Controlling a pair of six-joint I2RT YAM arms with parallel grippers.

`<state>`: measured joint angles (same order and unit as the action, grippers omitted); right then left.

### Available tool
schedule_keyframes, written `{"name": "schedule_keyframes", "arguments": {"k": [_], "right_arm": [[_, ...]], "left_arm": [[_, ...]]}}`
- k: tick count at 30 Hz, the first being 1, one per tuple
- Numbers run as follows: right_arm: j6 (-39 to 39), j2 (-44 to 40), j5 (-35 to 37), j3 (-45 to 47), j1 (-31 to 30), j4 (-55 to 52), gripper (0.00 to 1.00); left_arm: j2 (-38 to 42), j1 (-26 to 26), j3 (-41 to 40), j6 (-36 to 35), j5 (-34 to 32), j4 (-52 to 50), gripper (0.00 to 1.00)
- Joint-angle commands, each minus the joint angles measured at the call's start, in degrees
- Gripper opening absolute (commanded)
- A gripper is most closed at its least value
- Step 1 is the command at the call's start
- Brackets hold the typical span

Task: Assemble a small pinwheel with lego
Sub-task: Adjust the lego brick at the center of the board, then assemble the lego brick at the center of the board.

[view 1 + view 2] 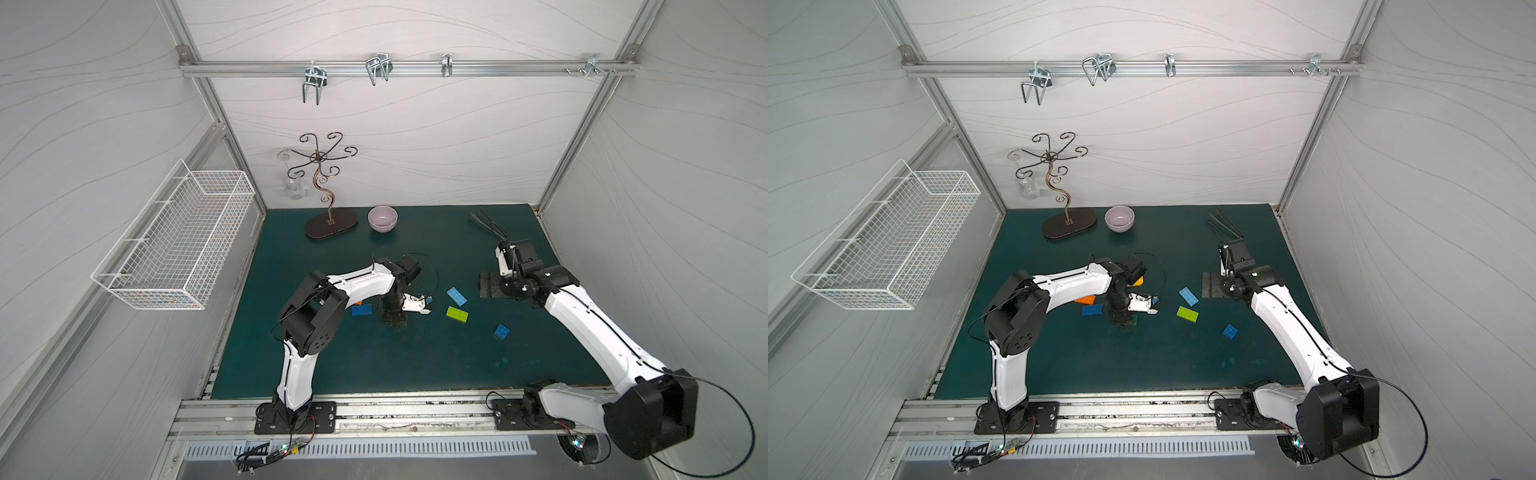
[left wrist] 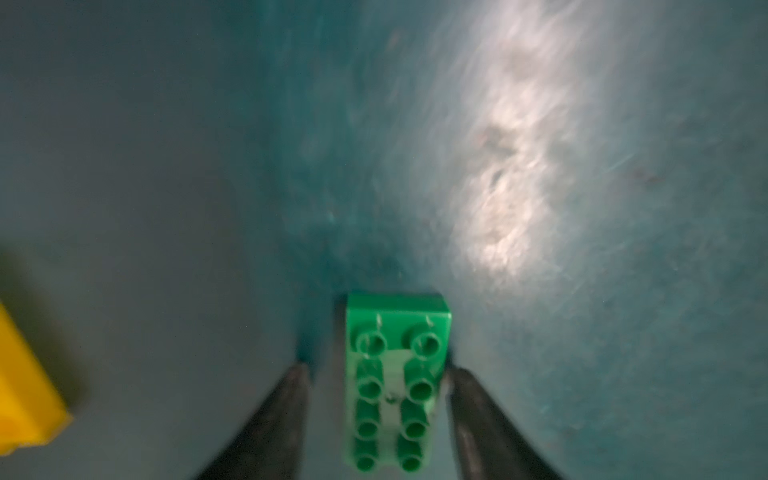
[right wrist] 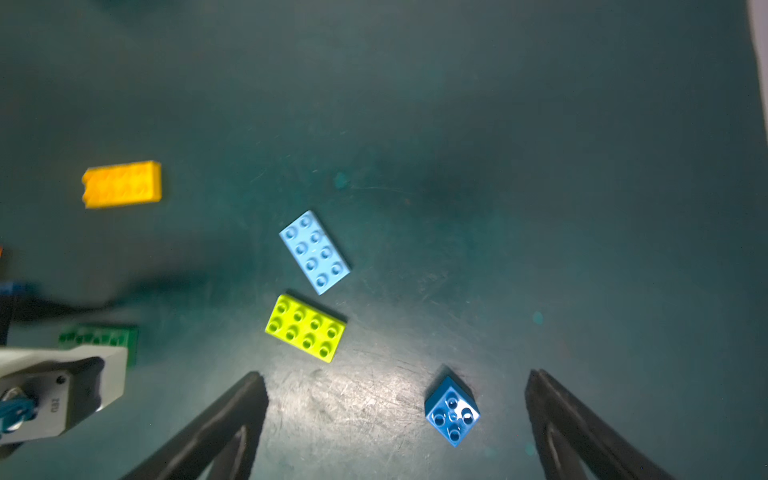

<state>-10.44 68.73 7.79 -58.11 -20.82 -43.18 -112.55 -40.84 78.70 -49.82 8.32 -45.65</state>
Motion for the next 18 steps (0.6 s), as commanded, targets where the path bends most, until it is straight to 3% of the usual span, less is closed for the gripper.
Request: {"name": "schedule_keyframes", "arguments": {"k": [1, 5, 10, 12, 14, 18], "right_arm": [[11.07, 2.01, -10.13, 0.09, -1.30, 0.12, 0.99], [19.42, 9.37, -13.13, -2.02, -2.57, -3.49, 0.87], [28.04, 17.88, -7.85, -2.54, -6.81, -3.35, 0.72], [31.57, 20.89, -6.99, -2.88, -9.09, -3.80, 0.69], [32.71, 23.48, -6.91, -3.47, -9.92, -3.82, 0.67], [32.76, 27.34, -3.95, -4.84, -10.02, -3.11, 0.66]], "left_arm": [[9.02, 1.30, 0.33, 3.99, 5.30, 2.37, 0.99], [19.60, 4.24, -7.00, 14.40, 4.93, 7.26, 0.99], [34.12, 14.80, -16.71, 42.86, 4.13, 18.40, 0.99], [38.95, 18.00, -18.46, 54.49, -0.48, 19.89, 0.99], [40.39, 19.03, -17.70, 59.41, -4.06, 17.49, 0.99], [40.88, 19.06, -15.26, 61.78, -11.25, 13.54, 0.99]]}}
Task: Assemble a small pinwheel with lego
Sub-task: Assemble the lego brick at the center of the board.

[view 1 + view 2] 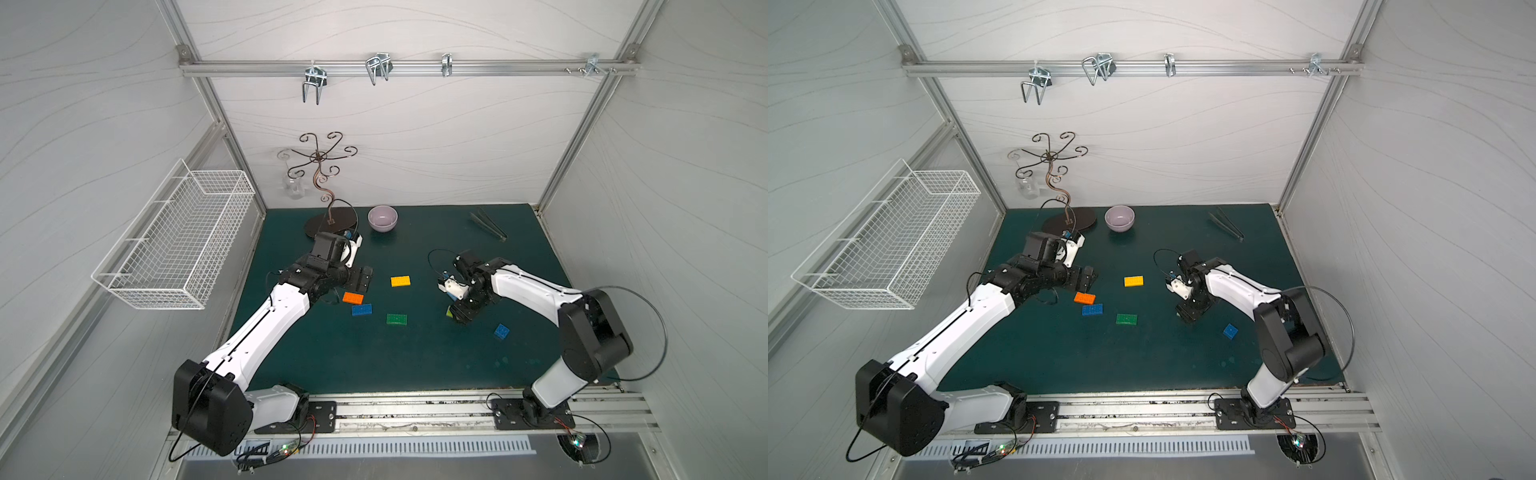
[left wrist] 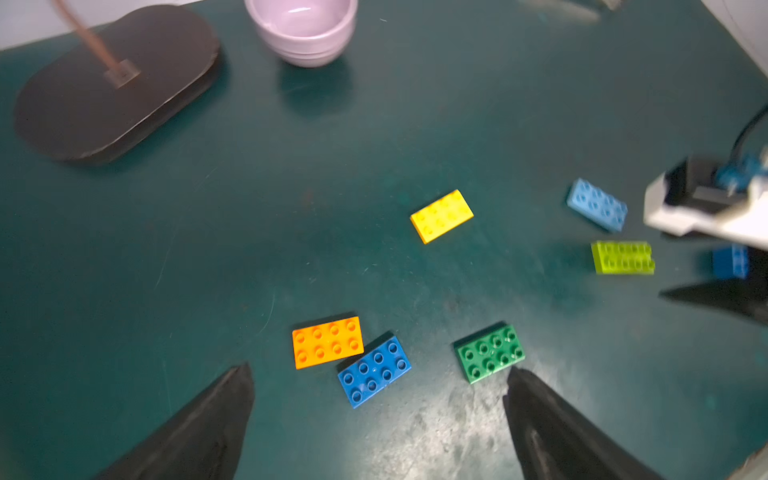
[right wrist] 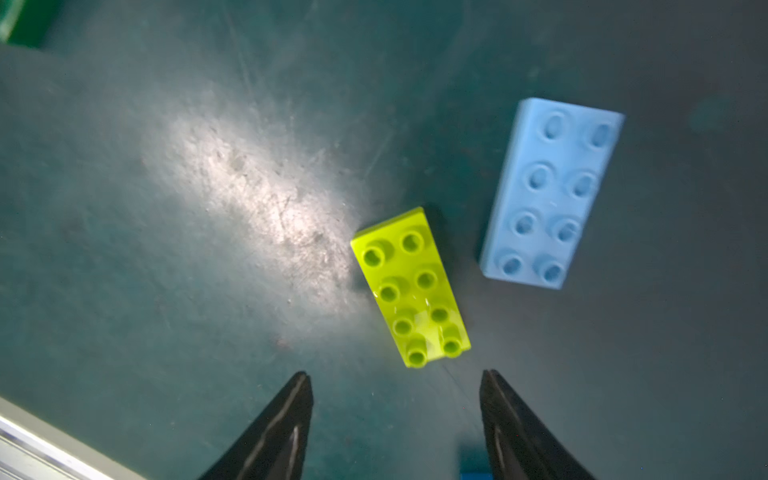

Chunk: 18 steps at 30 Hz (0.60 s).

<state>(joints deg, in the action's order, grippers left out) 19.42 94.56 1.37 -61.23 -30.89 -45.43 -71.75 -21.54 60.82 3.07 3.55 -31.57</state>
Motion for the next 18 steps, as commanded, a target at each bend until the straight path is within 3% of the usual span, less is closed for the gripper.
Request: {"name": "schedule_keyframes", "arguments": {"k": [1, 6, 12, 18], "right_arm": [[2.97, 1.91, 2.56, -1.57, 0.05, -0.30, 0.66], [3.74, 4.80, 1.90, -1.04, -0.57, 2.51, 0.62], [4.86, 6.24, 1.32, -0.99, -1.29, 4.41, 0.58], [6.23, 5.75, -0.59, -0.03, -5.06, 4.04, 0.41]], "left_arm": [[0.01, -0.19, 3.08, 9.56, -8.33, -1.46, 0.99], [-0.39, 0.54, 5.44, 15.46, -15.86, -4.48, 0.99], [-0.92, 1.41, 7.53, 18.65, -15.77, -5.17, 0.95], [-0.76, 3.97, 7.74, 24.21, -16.28, -6.89, 0.85]]}}
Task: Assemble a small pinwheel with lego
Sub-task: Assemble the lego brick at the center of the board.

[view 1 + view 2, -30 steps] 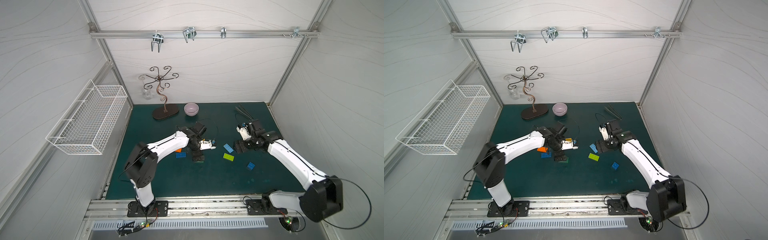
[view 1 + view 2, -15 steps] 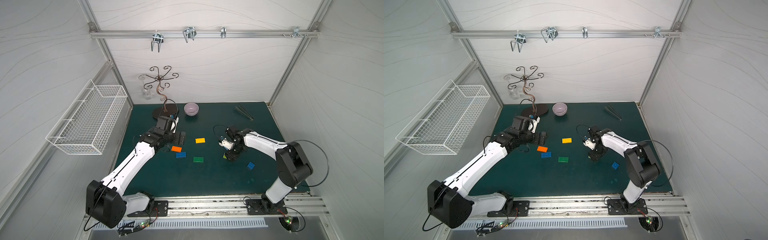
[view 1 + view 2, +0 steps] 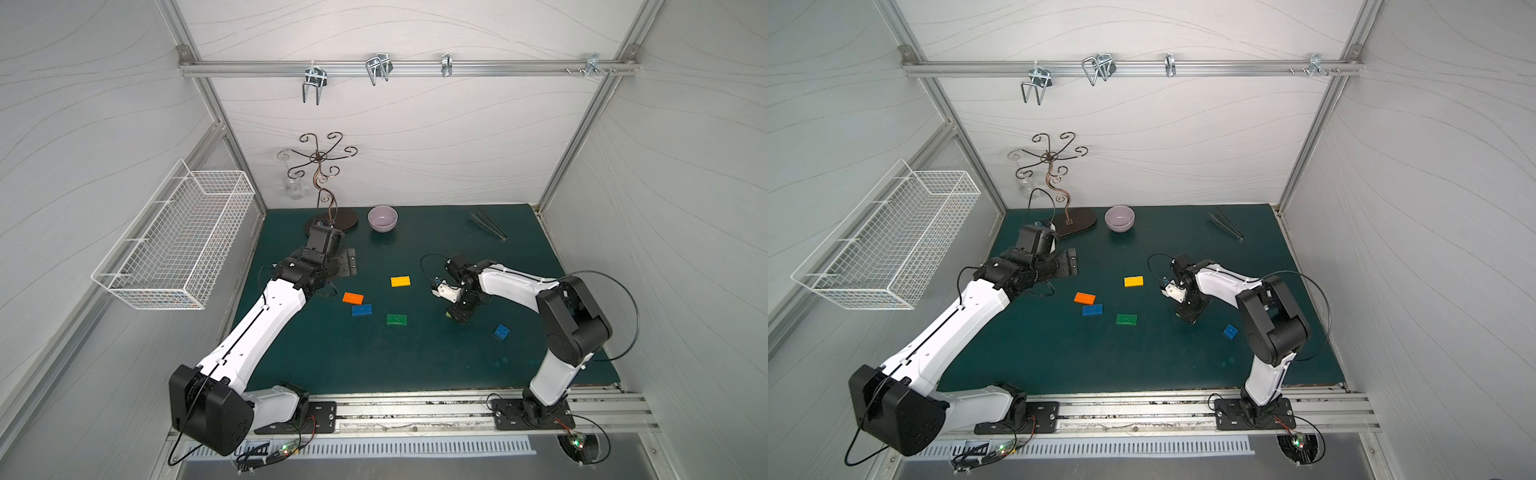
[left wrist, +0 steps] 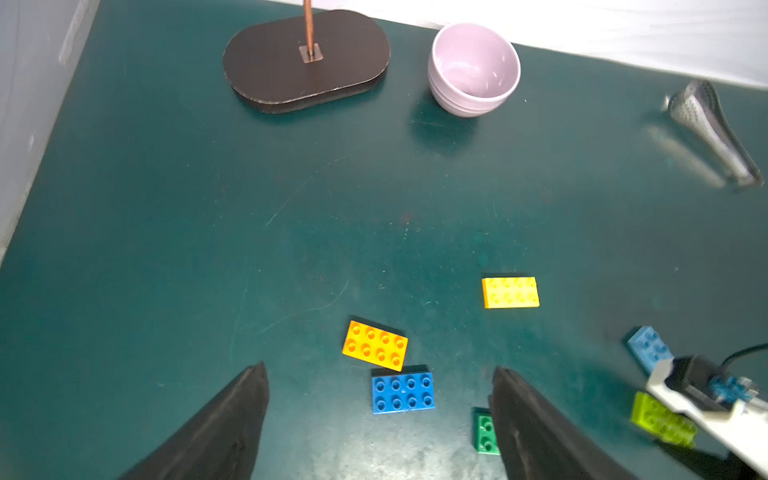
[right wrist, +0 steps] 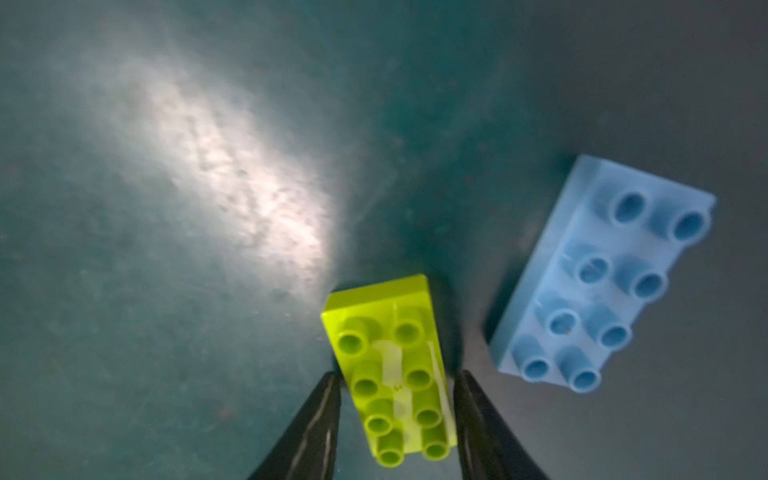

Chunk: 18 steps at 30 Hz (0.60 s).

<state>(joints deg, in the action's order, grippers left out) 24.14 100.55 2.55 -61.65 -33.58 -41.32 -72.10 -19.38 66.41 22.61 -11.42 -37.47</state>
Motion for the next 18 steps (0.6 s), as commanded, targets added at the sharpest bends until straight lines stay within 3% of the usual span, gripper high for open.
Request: {"name": "schedule_keyframes", "arguments": {"k": [1, 5, 12, 18], "right_arm": [[1.62, -0.33, -2.10, 0.34, -3.29, -0.01, 0.39], [4.90, 0.99, -1.46, -0.90, -8.15, 0.81, 0.27], [12.64, 5.19, 2.27, -4.68, -12.84, 1.69, 0.24], [21.29, 5.60, -0.05, -4.57, -14.48, 4.14, 0.23]], "left_arm": [[-0.20, 2.96, 2.03, 6.83, -0.56, -1.65, 0.83], [0.85, 5.96, 1.82, 13.23, -0.17, -3.73, 0.79], [1.32, 6.54, 3.14, 13.60, -6.90, -7.88, 0.84], [2.02, 6.87, 2.58, 13.78, -8.97, -8.98, 0.92]]}}
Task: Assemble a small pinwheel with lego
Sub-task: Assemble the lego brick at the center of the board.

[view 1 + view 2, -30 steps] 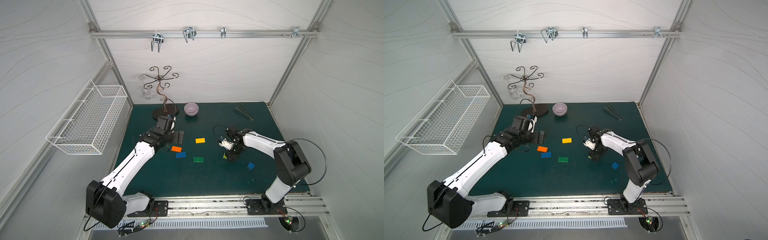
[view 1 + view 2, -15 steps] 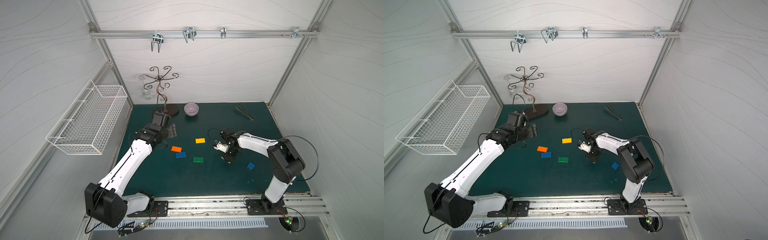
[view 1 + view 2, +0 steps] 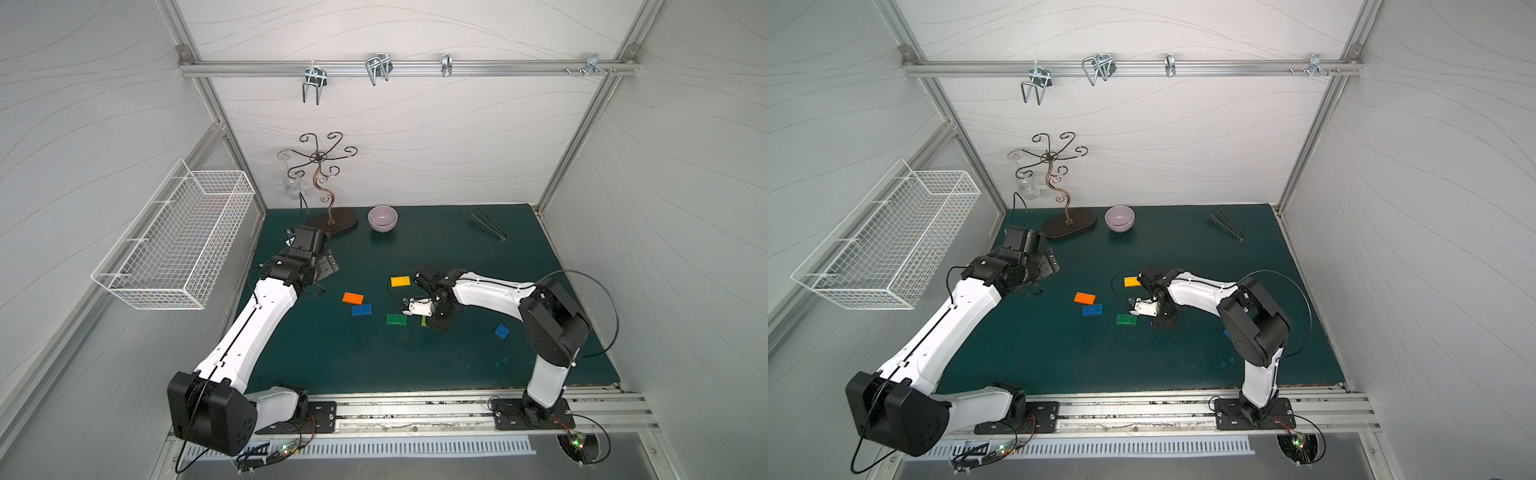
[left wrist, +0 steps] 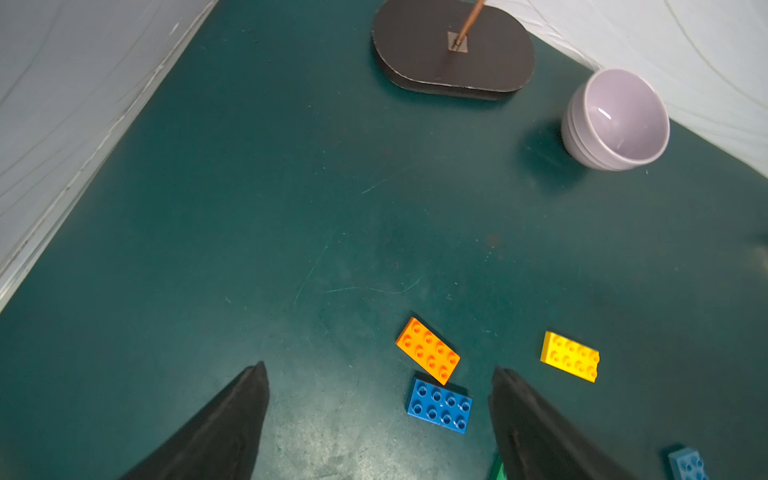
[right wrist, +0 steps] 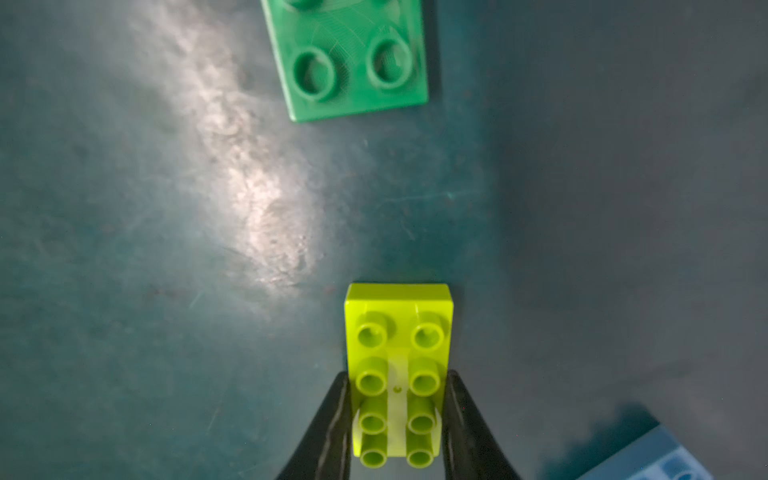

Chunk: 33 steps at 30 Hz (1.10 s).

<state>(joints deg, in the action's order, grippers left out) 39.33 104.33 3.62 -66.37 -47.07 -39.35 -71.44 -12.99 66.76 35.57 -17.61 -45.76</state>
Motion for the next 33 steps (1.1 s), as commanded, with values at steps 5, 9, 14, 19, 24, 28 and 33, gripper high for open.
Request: {"name": "schedule_keyframes", "arguments": {"k": [5, 9, 14, 19, 24, 28, 33], "right_arm": [[7.25, 4.58, -1.22, -3.24, -2.38, 1.25, 0.22], [6.96, 6.65, -1.81, -5.82, -3.07, 0.79, 0.21], [6.96, 7.56, -2.15, -6.92, -3.98, 0.71, 0.20], [6.20, 7.66, -2.71, -6.60, -4.26, -0.03, 0.21], [5.02, 7.89, -3.74, -6.75, -4.57, -0.58, 0.22], [4.22, 8.17, -4.28, -7.25, -4.76, -1.72, 0.22], [2.91, 8.17, -5.12, -7.17, -5.32, -2.68, 0.24]], "left_arm": [[1.17, 0.60, 2.35, 0.90, -2.94, -0.70, 0.94], [1.24, 0.69, 2.41, 0.82, -3.04, -0.76, 0.95], [1.42, 0.68, 2.07, 0.55, -3.83, -0.82, 0.96], [1.46, 0.65, 1.97, 0.39, -4.36, -0.87, 0.97], [1.13, 0.69, 2.14, 0.46, -4.71, -0.82, 0.98], [0.84, 0.69, 2.49, 0.45, -4.67, -0.80, 0.98], [0.62, 0.68, 2.50, 0.46, -4.82, -0.72, 0.99]]}}
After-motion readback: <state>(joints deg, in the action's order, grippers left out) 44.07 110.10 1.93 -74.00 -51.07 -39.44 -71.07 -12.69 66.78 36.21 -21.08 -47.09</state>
